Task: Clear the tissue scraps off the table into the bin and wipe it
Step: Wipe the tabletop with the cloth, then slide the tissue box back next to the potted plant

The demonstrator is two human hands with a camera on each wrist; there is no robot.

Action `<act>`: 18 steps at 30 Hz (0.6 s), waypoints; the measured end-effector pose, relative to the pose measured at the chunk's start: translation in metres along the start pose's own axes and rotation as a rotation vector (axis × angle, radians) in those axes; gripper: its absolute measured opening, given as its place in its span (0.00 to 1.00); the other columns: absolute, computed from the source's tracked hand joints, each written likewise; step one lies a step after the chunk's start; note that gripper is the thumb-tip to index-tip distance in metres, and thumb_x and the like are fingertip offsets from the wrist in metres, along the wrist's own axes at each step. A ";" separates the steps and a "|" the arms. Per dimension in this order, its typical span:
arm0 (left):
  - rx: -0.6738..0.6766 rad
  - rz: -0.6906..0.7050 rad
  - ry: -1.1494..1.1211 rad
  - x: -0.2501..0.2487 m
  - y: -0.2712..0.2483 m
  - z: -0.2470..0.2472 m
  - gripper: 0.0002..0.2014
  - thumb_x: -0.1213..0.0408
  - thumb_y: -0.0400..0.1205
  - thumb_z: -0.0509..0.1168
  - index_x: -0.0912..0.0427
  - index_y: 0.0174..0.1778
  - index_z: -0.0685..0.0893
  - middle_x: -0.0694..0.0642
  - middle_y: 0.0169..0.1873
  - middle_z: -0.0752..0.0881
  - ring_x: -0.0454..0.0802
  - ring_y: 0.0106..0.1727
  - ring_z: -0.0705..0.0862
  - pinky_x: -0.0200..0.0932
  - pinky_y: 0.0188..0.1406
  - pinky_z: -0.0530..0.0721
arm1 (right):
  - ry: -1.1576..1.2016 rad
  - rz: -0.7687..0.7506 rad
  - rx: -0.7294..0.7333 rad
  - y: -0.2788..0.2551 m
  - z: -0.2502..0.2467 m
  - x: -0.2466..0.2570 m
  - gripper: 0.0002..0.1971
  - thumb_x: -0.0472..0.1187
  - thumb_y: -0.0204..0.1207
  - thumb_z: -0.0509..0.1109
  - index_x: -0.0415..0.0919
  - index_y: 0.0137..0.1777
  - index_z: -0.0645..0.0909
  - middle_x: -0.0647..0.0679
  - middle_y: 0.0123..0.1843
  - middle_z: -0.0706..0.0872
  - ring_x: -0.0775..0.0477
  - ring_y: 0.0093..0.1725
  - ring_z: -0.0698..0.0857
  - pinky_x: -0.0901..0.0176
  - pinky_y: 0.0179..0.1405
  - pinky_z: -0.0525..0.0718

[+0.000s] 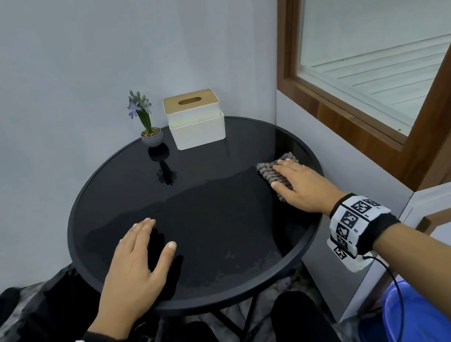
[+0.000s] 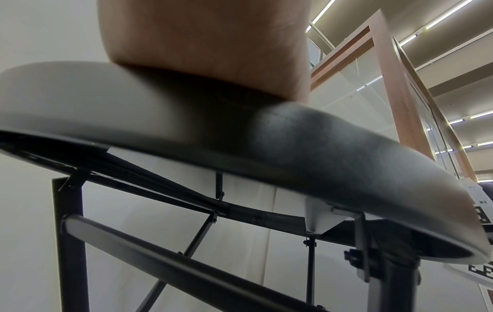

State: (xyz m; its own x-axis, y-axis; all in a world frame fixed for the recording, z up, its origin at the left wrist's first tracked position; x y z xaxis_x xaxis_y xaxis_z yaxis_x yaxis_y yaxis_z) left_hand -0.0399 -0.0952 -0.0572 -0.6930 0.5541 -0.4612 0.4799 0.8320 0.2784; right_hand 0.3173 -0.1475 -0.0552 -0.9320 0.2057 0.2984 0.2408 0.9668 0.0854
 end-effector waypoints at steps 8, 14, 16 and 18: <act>0.073 -0.015 -0.007 0.002 0.013 -0.009 0.37 0.34 0.80 0.56 0.51 0.82 0.67 0.45 0.81 0.67 0.42 0.83 0.61 0.42 0.78 0.61 | 0.059 0.002 0.006 -0.007 -0.018 0.010 0.34 0.60 0.80 0.60 0.43 0.82 0.63 0.45 0.83 0.66 0.45 0.82 0.63 0.53 0.79 0.60; 0.084 0.035 0.070 -0.019 0.043 -0.038 0.39 0.32 0.79 0.55 0.50 0.83 0.64 0.46 0.81 0.67 0.46 0.81 0.64 0.47 0.76 0.65 | 0.090 -0.031 -0.006 -0.008 -0.045 0.036 0.36 0.62 0.78 0.61 0.44 0.82 0.61 0.46 0.83 0.66 0.44 0.80 0.66 0.49 0.76 0.68; 0.082 0.053 0.087 -0.029 0.057 -0.046 0.38 0.32 0.79 0.56 0.50 0.83 0.64 0.47 0.80 0.68 0.47 0.81 0.65 0.47 0.75 0.66 | 0.109 -0.054 -0.015 -0.004 -0.054 0.047 0.37 0.63 0.78 0.62 0.44 0.82 0.61 0.46 0.83 0.66 0.44 0.80 0.66 0.48 0.77 0.68; 0.090 0.051 0.096 -0.036 0.073 -0.050 0.39 0.33 0.79 0.58 0.51 0.83 0.63 0.49 0.80 0.68 0.49 0.80 0.65 0.48 0.75 0.66 | 0.142 -0.064 -0.010 0.003 -0.062 0.056 0.38 0.64 0.77 0.64 0.45 0.82 0.60 0.46 0.83 0.65 0.45 0.80 0.66 0.48 0.77 0.68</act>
State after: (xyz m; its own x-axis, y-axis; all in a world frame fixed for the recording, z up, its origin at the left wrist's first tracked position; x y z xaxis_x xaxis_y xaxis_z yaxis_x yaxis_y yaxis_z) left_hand -0.0069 -0.0529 0.0215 -0.7126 0.5993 -0.3649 0.5591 0.7992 0.2206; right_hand 0.2828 -0.1422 0.0202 -0.8979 0.1199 0.4236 0.1859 0.9755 0.1180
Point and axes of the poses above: each hand's wrist, its own y-axis towards the middle knuckle, its own z-axis out of the palm, x = y × z, the point moved 7 cm from there along y, towards the middle knuckle
